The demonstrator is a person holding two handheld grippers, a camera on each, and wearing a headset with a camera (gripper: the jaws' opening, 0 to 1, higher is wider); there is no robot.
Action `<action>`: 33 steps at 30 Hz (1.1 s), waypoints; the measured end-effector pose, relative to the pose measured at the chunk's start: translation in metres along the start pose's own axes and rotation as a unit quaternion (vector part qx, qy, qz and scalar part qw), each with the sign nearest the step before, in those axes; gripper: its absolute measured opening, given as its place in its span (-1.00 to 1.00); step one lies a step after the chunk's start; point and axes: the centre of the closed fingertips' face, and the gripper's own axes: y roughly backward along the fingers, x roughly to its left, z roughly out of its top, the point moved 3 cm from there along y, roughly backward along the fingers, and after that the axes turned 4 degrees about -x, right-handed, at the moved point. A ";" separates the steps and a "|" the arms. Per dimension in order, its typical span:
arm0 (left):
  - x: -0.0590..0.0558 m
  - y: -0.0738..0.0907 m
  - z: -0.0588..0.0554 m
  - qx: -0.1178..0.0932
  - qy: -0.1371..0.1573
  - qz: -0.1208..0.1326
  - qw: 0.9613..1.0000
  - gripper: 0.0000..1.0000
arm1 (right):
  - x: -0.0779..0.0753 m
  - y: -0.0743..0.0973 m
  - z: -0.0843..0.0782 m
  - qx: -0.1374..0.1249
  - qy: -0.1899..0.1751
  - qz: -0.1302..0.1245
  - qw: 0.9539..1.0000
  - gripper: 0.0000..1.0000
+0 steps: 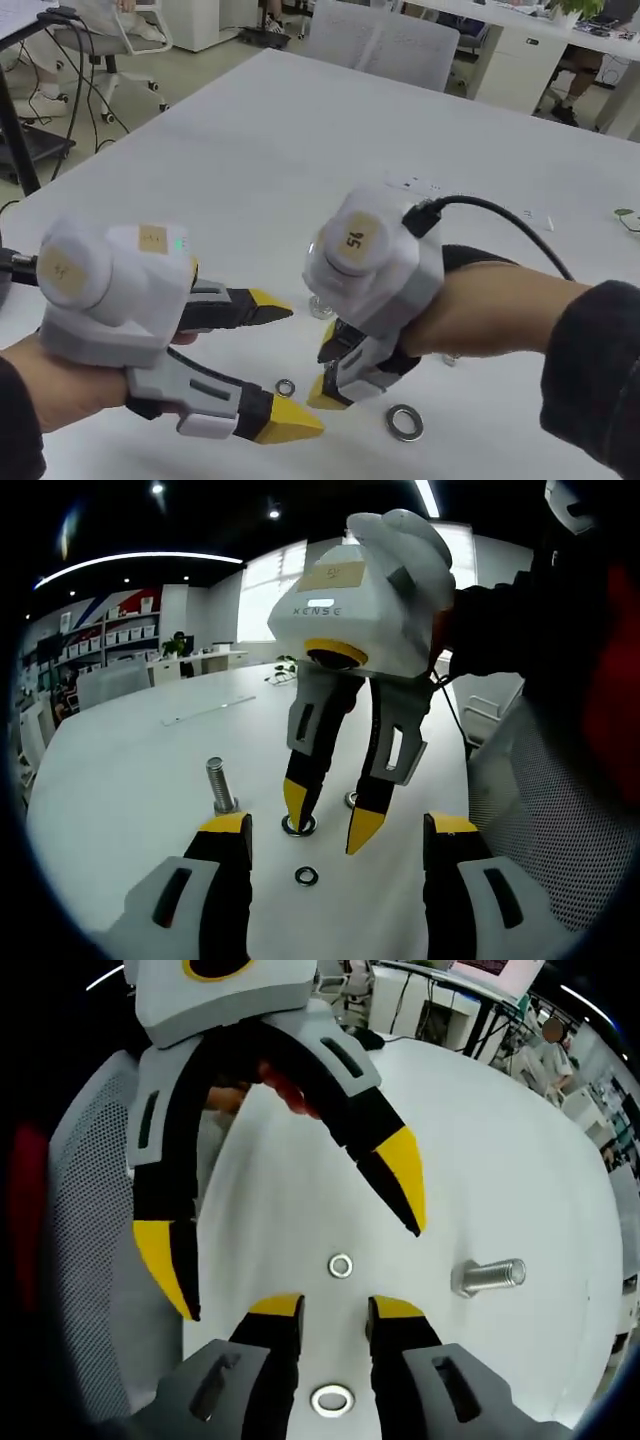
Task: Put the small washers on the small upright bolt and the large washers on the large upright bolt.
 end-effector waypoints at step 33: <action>0.001 0.002 -0.001 -0.005 0.004 0.005 1.000 0.37 | 0.002 -0.030 0.007 0.033 0.055 0.020 0.998 -0.62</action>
